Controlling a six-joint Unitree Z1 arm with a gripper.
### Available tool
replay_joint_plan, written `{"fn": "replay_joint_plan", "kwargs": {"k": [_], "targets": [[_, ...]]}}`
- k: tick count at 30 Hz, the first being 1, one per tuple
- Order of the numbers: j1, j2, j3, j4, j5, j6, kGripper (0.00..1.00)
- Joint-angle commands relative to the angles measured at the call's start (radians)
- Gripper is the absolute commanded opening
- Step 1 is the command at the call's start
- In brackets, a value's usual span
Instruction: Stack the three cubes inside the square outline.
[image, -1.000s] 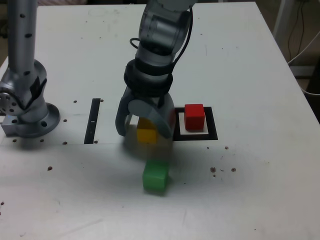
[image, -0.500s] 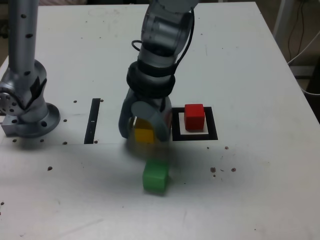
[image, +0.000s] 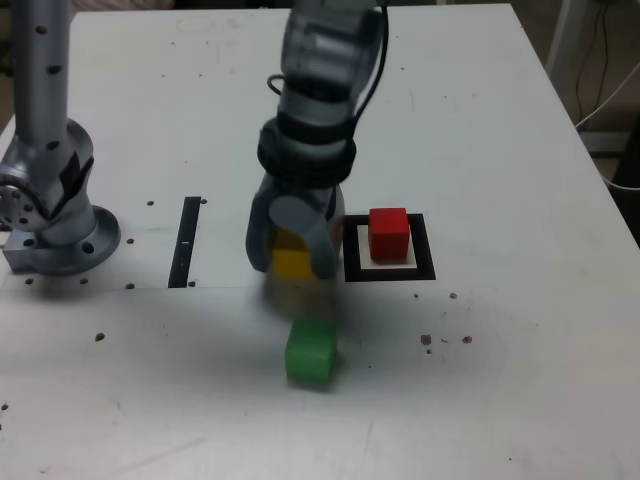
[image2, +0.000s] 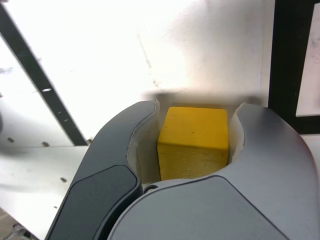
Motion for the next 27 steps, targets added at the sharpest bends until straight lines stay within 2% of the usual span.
{"fn": "replay_joint_plan", "kwargs": {"k": [1,14,20,27], "targets": [[0.001,-0.017,-0.015,0.030,0.001,0.001,0.17],[0.038,-0.038,-0.259,0.247,0.014,0.012,0.17],[0.091,0.001,-0.353,0.284,0.023,0.037,0.17],[0.111,0.064,-0.429,0.287,0.023,0.035,0.17]]}}
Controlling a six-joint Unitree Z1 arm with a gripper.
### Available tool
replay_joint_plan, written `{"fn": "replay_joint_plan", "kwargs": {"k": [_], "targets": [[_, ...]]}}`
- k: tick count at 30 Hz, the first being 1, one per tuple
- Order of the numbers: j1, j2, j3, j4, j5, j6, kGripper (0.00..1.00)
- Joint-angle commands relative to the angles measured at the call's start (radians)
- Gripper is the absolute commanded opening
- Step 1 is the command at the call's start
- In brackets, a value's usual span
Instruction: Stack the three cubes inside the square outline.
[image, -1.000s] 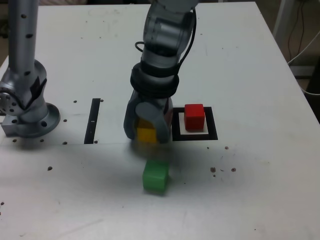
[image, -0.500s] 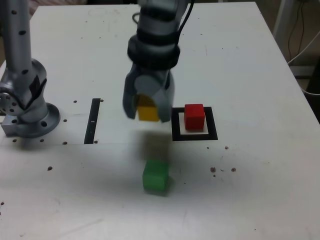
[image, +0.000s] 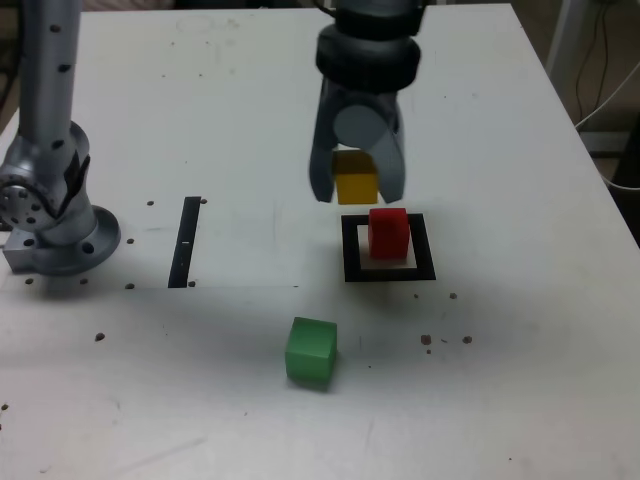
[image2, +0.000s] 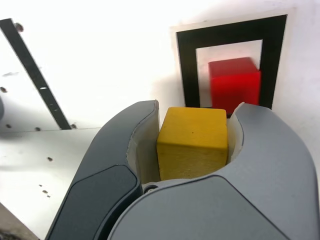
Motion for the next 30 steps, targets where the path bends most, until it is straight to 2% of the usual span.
{"fn": "replay_joint_plan", "kwargs": {"k": [1,17,30], "targets": [[0.002,0.008,-0.009,-0.001,0.001,-0.007,0.17],[0.033,0.099,-0.027,-0.064,-0.005,-0.015,0.19],[0.034,0.129,-0.032,-0.089,-0.021,-0.017,0.21]]}}
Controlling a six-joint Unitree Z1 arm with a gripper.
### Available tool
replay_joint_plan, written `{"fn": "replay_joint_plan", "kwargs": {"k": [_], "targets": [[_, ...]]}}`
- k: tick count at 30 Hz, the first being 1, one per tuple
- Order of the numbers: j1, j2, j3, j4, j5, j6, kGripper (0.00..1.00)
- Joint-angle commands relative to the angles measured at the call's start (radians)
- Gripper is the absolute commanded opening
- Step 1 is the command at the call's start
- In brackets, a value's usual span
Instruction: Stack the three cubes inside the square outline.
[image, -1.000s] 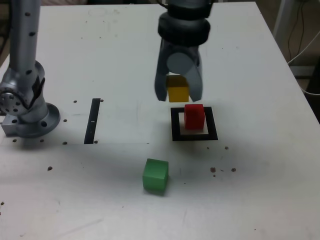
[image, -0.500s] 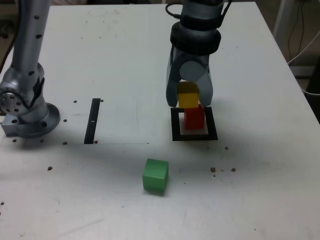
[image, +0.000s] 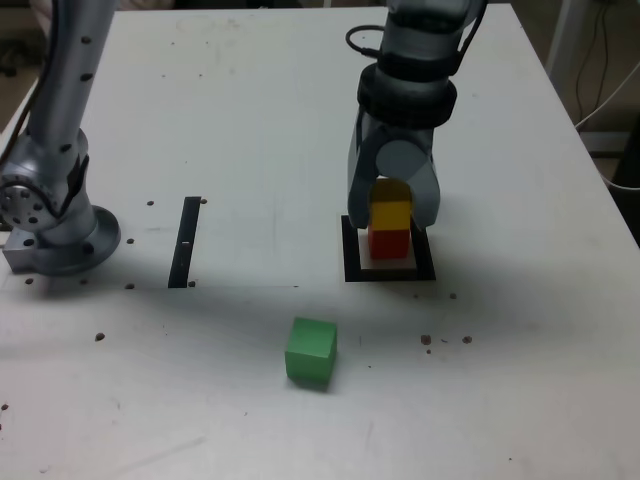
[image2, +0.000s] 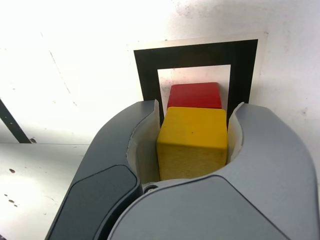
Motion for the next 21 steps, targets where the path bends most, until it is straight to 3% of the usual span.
{"fn": "replay_joint_plan", "kwargs": {"k": [1,5,12,15,21], "targets": [[0.001,0.006,-0.002,-0.002,-0.002,-0.002,0.22],[0.001,0.009,-0.002,0.000,-0.005,-0.003,0.35],[0.001,0.011,0.005,-0.005,-0.004,0.003,0.91],[0.001,0.008,0.008,-0.003,0.001,0.004,0.99],[0.001,-0.005,0.013,0.001,0.008,0.002,1.00]]}}
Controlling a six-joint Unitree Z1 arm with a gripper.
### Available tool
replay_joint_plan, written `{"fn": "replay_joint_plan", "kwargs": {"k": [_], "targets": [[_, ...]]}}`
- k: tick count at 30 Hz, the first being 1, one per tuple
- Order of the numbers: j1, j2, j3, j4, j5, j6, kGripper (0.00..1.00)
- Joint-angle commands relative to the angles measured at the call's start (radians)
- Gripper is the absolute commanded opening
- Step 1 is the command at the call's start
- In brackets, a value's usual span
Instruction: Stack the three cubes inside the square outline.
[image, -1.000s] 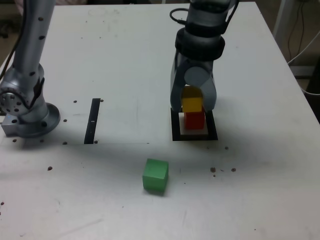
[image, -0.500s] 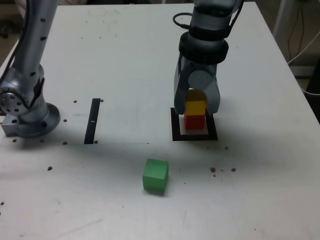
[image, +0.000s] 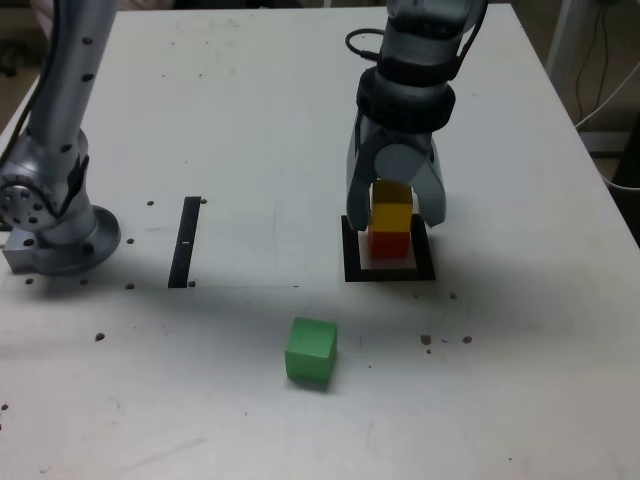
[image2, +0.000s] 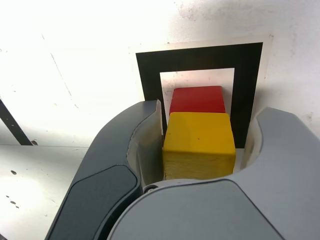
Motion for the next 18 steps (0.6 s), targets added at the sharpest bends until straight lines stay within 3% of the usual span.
{"fn": "replay_joint_plan", "kwargs": {"k": [1,10,18], "targets": [[0.001,-0.017,0.006,0.003,0.001,0.000,1.00],[-0.027,-0.141,0.065,0.008,-0.017,0.014,1.00],[-0.142,-0.248,0.153,0.018,-0.039,-0.033,1.00]]}}
